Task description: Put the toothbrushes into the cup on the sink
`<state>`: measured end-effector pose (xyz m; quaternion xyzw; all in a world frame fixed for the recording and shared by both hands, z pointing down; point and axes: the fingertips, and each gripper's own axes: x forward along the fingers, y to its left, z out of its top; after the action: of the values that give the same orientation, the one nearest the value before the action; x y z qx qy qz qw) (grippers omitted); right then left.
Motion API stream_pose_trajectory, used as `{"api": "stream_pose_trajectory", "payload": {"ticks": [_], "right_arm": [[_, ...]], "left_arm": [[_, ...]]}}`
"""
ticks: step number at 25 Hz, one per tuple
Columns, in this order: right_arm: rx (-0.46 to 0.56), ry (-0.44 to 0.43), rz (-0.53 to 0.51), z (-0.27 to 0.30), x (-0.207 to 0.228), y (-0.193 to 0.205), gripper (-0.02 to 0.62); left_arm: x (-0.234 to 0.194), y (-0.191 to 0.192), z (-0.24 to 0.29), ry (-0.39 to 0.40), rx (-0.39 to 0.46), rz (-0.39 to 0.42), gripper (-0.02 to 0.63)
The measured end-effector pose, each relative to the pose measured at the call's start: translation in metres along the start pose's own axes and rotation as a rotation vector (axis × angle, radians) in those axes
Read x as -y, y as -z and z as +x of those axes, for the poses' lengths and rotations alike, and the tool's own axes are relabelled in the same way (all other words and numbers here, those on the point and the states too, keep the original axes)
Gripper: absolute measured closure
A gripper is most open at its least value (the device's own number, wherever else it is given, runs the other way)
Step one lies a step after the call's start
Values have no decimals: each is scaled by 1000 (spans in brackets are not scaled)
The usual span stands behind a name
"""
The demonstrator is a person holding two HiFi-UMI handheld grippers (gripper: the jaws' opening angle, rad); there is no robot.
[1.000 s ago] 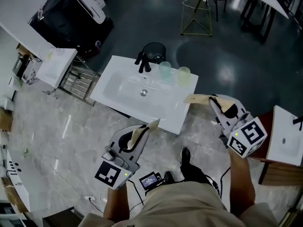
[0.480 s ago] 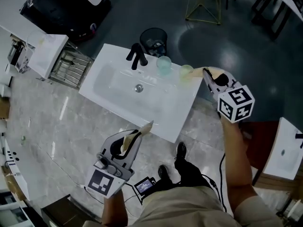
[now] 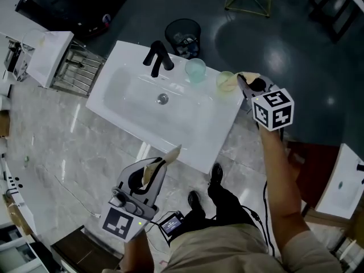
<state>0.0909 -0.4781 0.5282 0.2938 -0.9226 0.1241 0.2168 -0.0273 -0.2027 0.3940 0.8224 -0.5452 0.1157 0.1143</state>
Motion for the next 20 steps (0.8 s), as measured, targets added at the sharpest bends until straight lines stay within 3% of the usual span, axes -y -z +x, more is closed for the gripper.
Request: {"api": "stream_pose_trajectory", "payload": {"ticks": [9, 15, 20], "right_arm": [[-34, -55, 18, 24, 2, 22, 556], [-3, -54, 7, 24, 1, 19, 441], [69, -87, -25, 10, -8, 5, 396]], "left_arm": [[-2, 8, 14, -3, -15, -14, 574], [-4, 6, 17, -6, -23, -9, 574], [-4, -2, 23, -3, -13, 5, 574]]}}
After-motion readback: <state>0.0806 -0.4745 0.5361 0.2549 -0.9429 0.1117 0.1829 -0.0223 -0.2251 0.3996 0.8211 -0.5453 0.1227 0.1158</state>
